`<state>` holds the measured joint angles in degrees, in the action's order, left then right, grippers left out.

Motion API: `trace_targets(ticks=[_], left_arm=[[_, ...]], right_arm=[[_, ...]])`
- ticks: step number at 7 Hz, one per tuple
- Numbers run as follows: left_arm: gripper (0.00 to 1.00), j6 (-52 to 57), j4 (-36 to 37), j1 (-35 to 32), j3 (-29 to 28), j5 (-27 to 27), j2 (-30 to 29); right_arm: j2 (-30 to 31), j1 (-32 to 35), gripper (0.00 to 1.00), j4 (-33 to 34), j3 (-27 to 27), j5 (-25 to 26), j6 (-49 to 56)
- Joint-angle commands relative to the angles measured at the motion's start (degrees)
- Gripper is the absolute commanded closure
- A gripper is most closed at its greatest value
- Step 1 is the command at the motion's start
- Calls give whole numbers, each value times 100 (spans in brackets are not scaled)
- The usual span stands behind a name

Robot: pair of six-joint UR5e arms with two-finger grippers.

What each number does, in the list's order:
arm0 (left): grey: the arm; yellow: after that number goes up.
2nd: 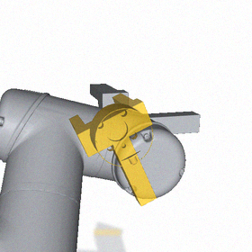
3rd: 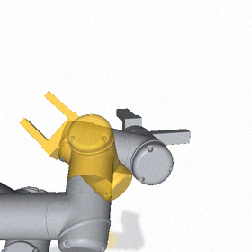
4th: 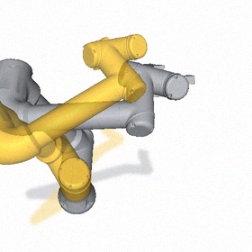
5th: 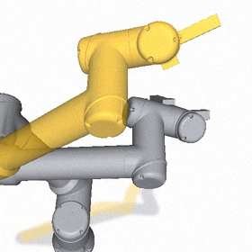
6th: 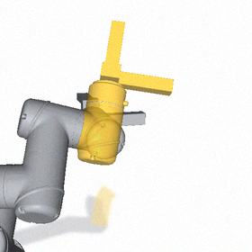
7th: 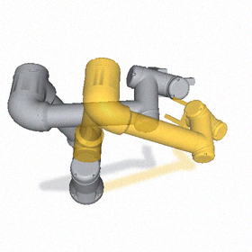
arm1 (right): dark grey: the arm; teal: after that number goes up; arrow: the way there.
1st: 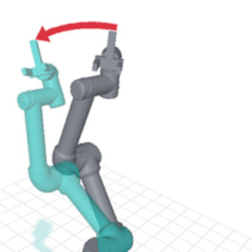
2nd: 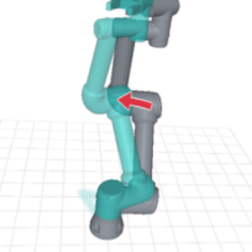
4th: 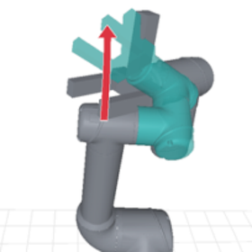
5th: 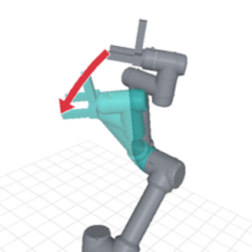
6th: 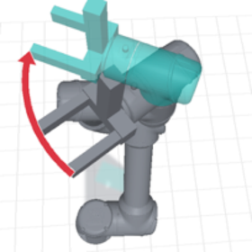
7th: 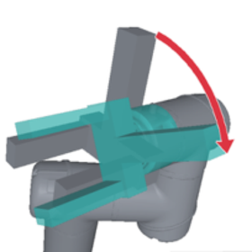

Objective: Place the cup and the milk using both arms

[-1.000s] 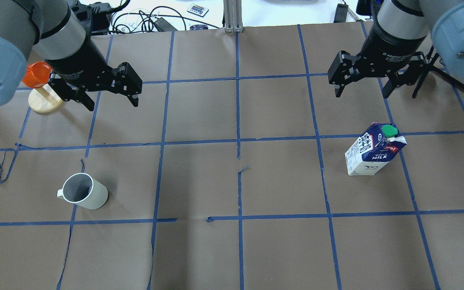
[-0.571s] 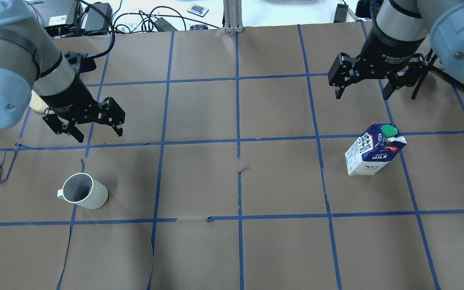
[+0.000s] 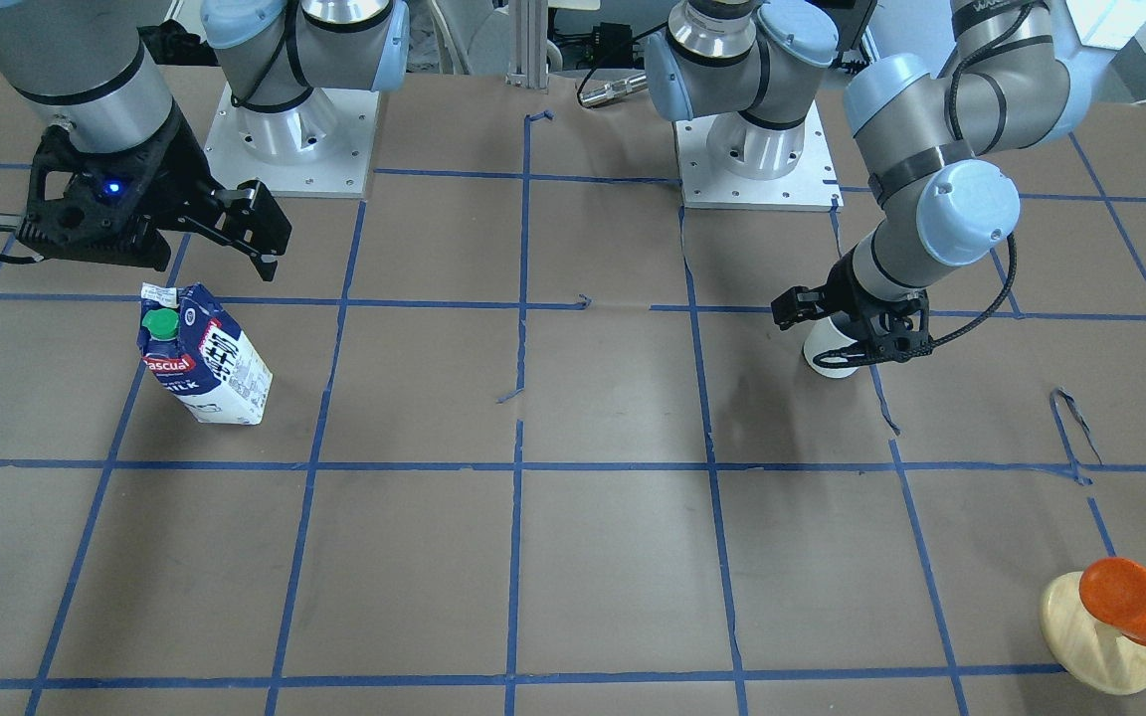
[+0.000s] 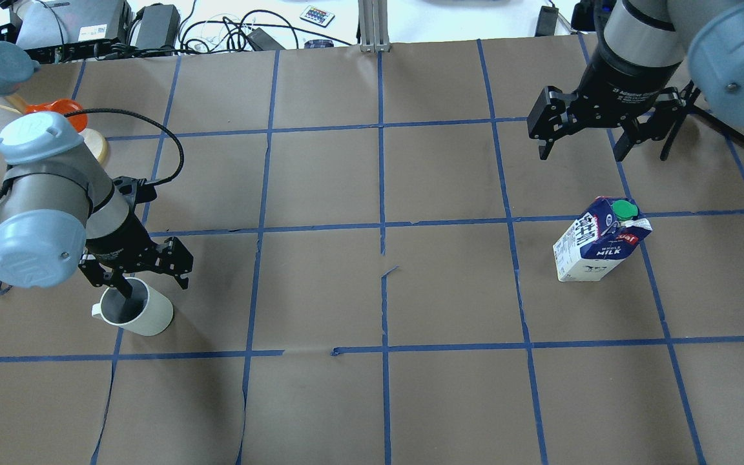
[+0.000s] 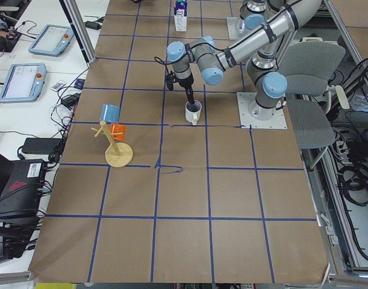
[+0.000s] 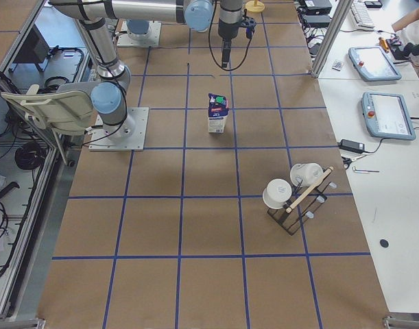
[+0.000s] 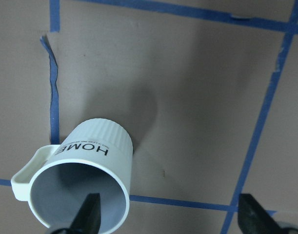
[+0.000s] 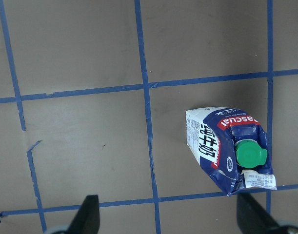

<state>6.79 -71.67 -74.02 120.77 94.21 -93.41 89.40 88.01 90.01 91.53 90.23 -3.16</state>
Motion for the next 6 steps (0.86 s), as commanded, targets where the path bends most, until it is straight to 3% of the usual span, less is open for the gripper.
trace_targets(ticks=[1,2,6], left_arm=[[57,-11,39,11,61,27,-28],[100,6,31,2,61,27,-46],[100,120,267,-24,-18,19,-72]], right_arm=[[7,-3,0,-44,-3,-14,-18],[-2,-11,0,-97,-3,-5,-18],[-28,-133,0,-80,5,48,43]])
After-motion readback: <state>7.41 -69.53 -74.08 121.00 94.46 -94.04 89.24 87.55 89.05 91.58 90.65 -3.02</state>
